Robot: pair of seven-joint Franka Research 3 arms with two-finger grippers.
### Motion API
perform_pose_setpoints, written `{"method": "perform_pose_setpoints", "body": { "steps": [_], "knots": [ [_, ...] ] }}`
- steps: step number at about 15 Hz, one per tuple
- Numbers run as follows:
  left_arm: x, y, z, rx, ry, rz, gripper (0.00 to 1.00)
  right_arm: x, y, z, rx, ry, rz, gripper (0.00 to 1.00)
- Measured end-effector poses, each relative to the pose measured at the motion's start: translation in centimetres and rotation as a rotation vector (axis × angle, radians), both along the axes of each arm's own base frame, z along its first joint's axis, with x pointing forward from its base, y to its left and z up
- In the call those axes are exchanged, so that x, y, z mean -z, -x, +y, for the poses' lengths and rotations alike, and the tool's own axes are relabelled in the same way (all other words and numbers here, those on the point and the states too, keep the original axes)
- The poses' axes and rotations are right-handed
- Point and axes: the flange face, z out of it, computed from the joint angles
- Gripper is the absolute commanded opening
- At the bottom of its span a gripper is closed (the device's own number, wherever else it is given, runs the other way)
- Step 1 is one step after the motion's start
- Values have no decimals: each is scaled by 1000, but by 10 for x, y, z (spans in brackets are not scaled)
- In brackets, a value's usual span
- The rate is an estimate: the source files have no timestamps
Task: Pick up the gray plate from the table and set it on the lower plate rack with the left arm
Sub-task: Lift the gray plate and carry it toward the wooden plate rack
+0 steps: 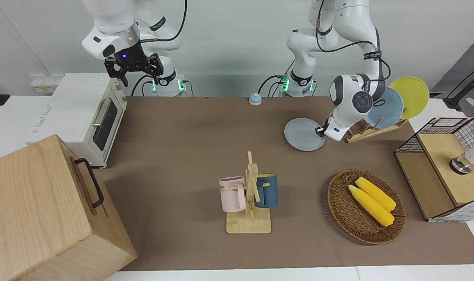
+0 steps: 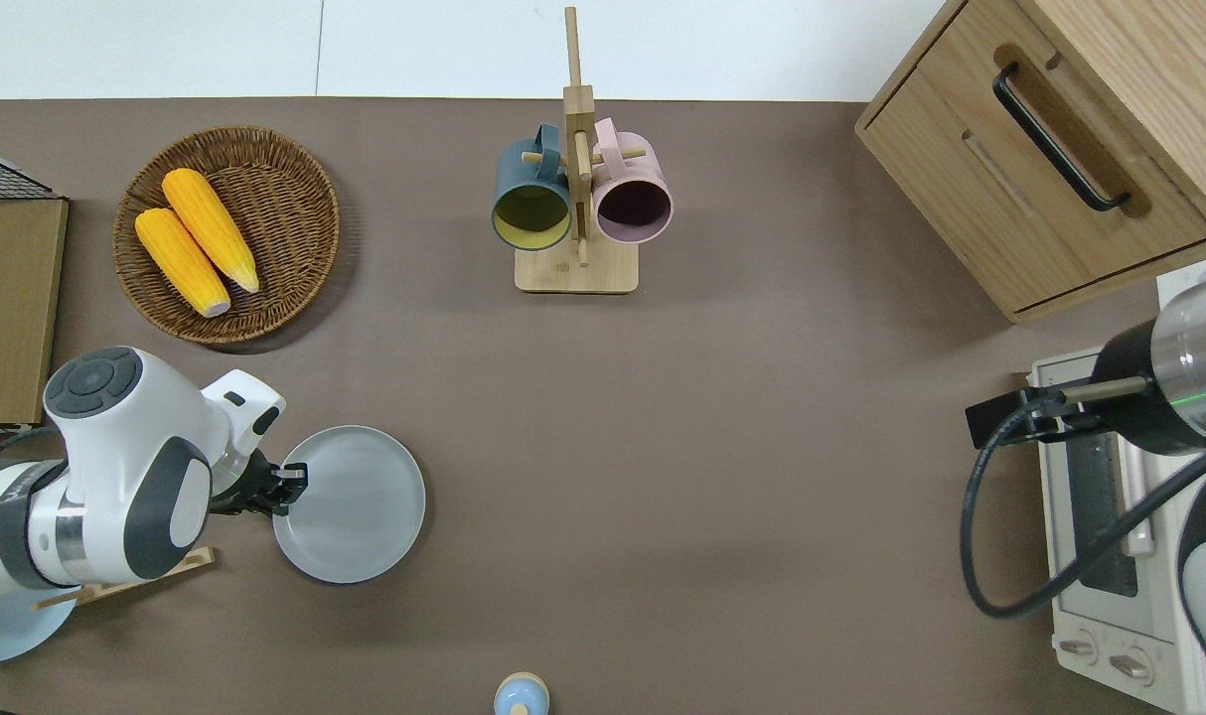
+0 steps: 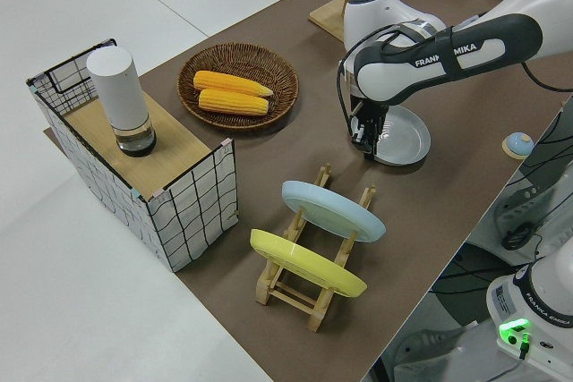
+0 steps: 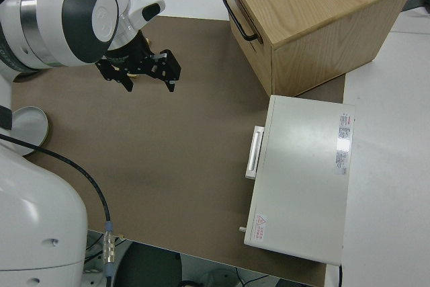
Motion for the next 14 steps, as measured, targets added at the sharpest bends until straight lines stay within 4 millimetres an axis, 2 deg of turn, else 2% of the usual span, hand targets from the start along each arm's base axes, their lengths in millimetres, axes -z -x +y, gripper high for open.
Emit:
{"method": "perform_pose_setpoints", "body": {
  "steps": [3,6,8,11,12,14],
  "knots": [
    [-16,-12,9,-18,-1,-34,0,0,0,0,0,0,0,990],
    [-55,-30,17,-33,-3,-33,0,0,0,0,0,0,0,990],
    [-92,-40,26,-47,-8,-24,0,0,0,0,0,0,0,987],
    [-140,-42,38,-45,-70,-4,0,0,0,0,0,0,0,987],
    [-151,-38,44,-40,-115,4,0,0,0,0,0,0,0,990],
    [-159,-34,49,-33,-179,19,0,0,0,0,0,0,0,990]
  ]
}}
